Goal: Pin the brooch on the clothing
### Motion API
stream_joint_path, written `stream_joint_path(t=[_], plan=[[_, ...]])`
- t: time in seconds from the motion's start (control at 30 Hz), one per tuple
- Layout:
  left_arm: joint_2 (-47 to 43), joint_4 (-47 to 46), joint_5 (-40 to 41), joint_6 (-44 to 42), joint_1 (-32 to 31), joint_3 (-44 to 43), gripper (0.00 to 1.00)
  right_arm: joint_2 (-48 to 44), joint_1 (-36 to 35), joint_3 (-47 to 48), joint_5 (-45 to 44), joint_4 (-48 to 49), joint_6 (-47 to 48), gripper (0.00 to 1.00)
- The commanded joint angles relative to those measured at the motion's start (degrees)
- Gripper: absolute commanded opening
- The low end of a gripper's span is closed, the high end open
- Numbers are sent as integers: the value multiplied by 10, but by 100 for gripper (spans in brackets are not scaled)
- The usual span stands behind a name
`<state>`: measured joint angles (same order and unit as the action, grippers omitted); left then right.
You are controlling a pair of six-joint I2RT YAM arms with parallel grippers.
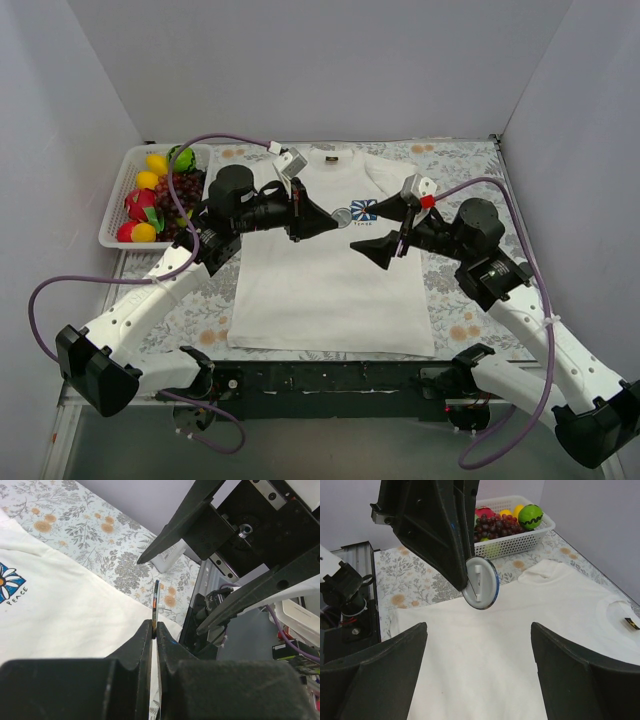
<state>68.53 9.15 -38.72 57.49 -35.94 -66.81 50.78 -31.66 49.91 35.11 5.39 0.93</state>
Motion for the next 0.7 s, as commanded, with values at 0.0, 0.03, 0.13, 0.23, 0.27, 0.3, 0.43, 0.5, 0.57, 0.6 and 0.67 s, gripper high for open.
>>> stream_joint_path(t=[0.0,0.03,0.13,0.23,0.27,0.3,0.43,0.5,0.57,0.6,0.67], plan=[[-16,30,33,-19,-1,-10,0,3,0,1,-10,48,-27,90],[-17,34,56,-22,-1,-10,0,4,0,-1,-10,52,-28,90],[-18,58,120,-28,-1,-17,0,16,-1,3,-18,54,-40,90],[-4,103,158,-32,-2,-46,0,34,0,20,-29,38,-51,88],[-2,111,180,-33,-2,-50,0,37,0,22,-32,38,-51,88],[0,124,192,-33,-3,-53,0,41,0,22,-36,38,-52,87],[9,151,256,-27,-4,-65,0,55,1,33,-56,28,-66,87],[11,163,294,-27,-5,-68,0,65,1,36,-54,25,-73,86],[19,171,318,-27,-5,-72,0,73,0,44,-51,18,-76,86],[22,187,339,-26,-6,-76,0,82,1,48,-51,14,-79,86],[35,204,361,-26,-6,-85,0,88,1,60,-55,5,-81,86]])
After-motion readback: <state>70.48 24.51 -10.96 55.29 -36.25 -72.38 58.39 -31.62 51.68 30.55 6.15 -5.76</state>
